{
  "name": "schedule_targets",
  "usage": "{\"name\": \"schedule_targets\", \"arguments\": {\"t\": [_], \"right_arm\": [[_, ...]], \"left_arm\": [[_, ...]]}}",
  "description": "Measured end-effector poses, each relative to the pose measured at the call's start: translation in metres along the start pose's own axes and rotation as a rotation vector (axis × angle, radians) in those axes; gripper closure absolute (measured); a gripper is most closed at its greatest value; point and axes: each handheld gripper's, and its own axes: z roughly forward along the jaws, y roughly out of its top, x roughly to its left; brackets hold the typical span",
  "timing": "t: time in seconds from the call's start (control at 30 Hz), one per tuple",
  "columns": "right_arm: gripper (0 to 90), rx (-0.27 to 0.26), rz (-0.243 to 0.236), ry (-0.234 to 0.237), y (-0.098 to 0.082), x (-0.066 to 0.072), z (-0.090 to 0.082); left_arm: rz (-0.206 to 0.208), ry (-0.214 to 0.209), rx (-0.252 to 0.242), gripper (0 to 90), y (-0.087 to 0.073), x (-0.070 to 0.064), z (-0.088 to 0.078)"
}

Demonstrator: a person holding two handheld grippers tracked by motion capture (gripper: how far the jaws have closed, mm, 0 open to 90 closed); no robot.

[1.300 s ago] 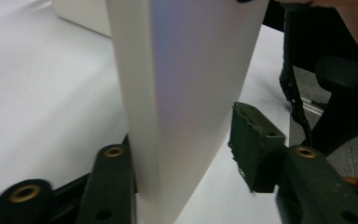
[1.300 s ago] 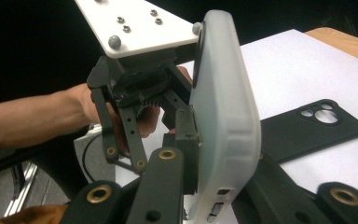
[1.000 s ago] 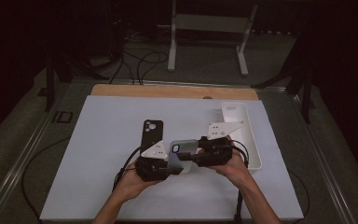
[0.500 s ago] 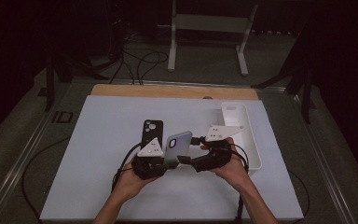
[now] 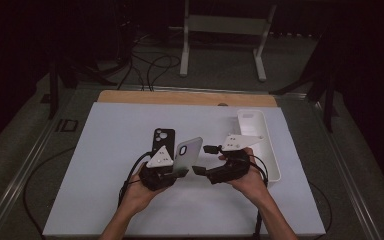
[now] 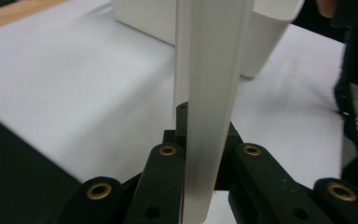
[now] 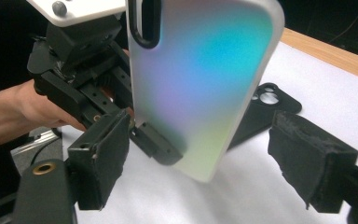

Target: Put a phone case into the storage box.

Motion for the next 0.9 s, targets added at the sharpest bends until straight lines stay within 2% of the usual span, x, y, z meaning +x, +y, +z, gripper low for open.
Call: {"name": "schedule_targets", "arguments": {"t": [0.17, 0.37, 0.4, 0.43, 0.5, 0.63, 0.73, 0.9], "right_arm": [[14.5, 0.001, 0.008, -0.039, 0.000, 0.001, 0.000], [9.3, 0.006, 0.024, -0.100, 0.002, 0.002, 0.001], [9.3, 0.006, 0.024, -0.100, 0.002, 0.002, 0.001], [9.3, 0.003, 0.030, -0.105, 0.002, 0.003, 0.001], [9.1, -0.017, 0.036, -0.137, 0.004, 0.005, 0.003], [9.2, -0.025, 0.045, -0.164, 0.008, 0.009, 0.007], [9.2, -0.043, 0.071, -0.187, 0.011, 0.010, 0.011], [9.7, -0.066, 0.127, -0.186, 0.017, 0.012, 0.014]], "left_arm": [[-0.038, 0.047, -0.029, 86.1, -0.001, 0.005, -0.004], [-0.051, 0.102, -0.034, 86.1, -0.003, 0.007, -0.007], [-0.051, 0.102, -0.034, 86.1, -0.003, 0.007, -0.007], [-0.051, 0.120, -0.032, 86.1, -0.002, 0.007, -0.006], [-0.057, 0.128, -0.034, 86.1, -0.002, 0.006, -0.005], [-0.062, 0.138, -0.030, 86.1, -0.003, 0.005, -0.003], [-0.058, 0.146, -0.021, 86.1, -0.004, 0.003, -0.001], [-0.056, 0.143, -0.021, 86.1, -0.004, 0.002, 0.002]]}}
